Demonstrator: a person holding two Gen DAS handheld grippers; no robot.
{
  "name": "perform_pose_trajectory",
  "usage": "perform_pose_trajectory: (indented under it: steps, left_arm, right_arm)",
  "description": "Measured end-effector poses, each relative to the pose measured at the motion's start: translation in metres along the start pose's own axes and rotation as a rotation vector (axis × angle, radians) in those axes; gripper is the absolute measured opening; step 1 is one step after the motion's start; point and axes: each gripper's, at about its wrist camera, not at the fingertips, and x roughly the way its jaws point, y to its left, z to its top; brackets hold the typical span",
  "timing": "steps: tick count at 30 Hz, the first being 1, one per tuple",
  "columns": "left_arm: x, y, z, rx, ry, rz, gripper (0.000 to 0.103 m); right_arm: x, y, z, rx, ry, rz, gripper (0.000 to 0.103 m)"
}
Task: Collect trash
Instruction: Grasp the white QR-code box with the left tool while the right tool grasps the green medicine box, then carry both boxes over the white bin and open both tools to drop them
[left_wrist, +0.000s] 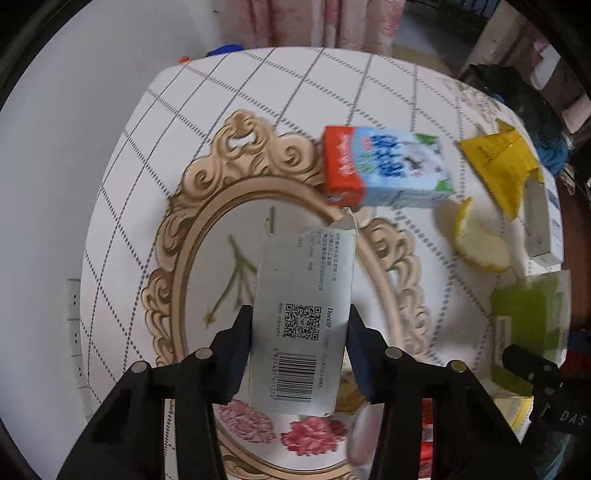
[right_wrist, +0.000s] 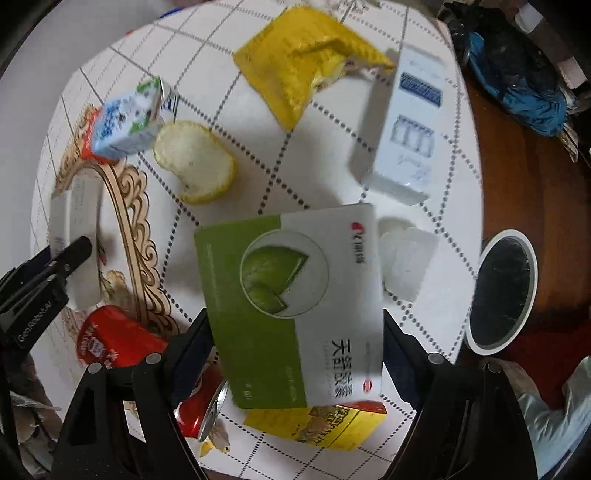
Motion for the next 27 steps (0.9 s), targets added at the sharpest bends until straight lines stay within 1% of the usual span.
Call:
perform_pose_trajectory:
  steps: [2, 3, 4, 9, 12, 15, 20, 21, 25, 27]
  left_arm:
    - [0.002, 0.005, -0.002, -0.011, 0.001, 0.007, 0.044]
    - [0.002, 0.008, -0.003, -0.016, -0.003, 0.008, 0.044]
    - [0.001, 0.01, -0.004, -0.022, -0.008, 0.009, 0.044]
    - [-0.018, 0.014, -0.006, -0.031, -0.067, 0.033, 0.044]
    - [-0.04, 0.013, -0.007, -0.037, -0.112, 0.048, 0.044]
    - [-0.064, 0.006, -0.012, -0.04, -0.17, 0.063, 0.044]
    - [-0.122, -0.006, -0.031, -0.041, -0.282, 0.067, 0.044]
    - [-0.126, -0.011, -0.034, -0.039, -0.301, 0.063, 0.044]
    - [-0.161, -0.033, -0.046, -0.014, -0.374, 0.033, 0.044]
    - [-0.178, -0.053, -0.053, 0.006, -0.403, 0.0, 0.044]
  right_arm:
    - [0.003, 0.002, 0.001, -0.008, -0.005, -0.016, 0.086]
    - [0.004, 0.004, 0.002, -0.007, -0.017, -0.015, 0.079]
    - [0.004, 0.003, 0.001, -0.003, -0.024, -0.014, 0.075]
    - [-0.008, 0.003, -0.006, 0.01, -0.083, -0.008, 0.073]
    - [-0.029, 0.002, -0.014, 0.025, -0.129, 0.019, 0.072]
    - [-0.053, 0.003, -0.028, 0.031, -0.193, 0.049, 0.072]
    - [-0.094, -0.026, -0.061, 0.057, -0.325, 0.098, 0.072]
    - [-0.101, -0.031, -0.069, 0.069, -0.352, 0.109, 0.072]
    - [-0.131, -0.066, -0.095, 0.128, -0.436, 0.165, 0.072]
    - [-0.144, -0.092, -0.109, 0.162, -0.473, 0.193, 0.072]
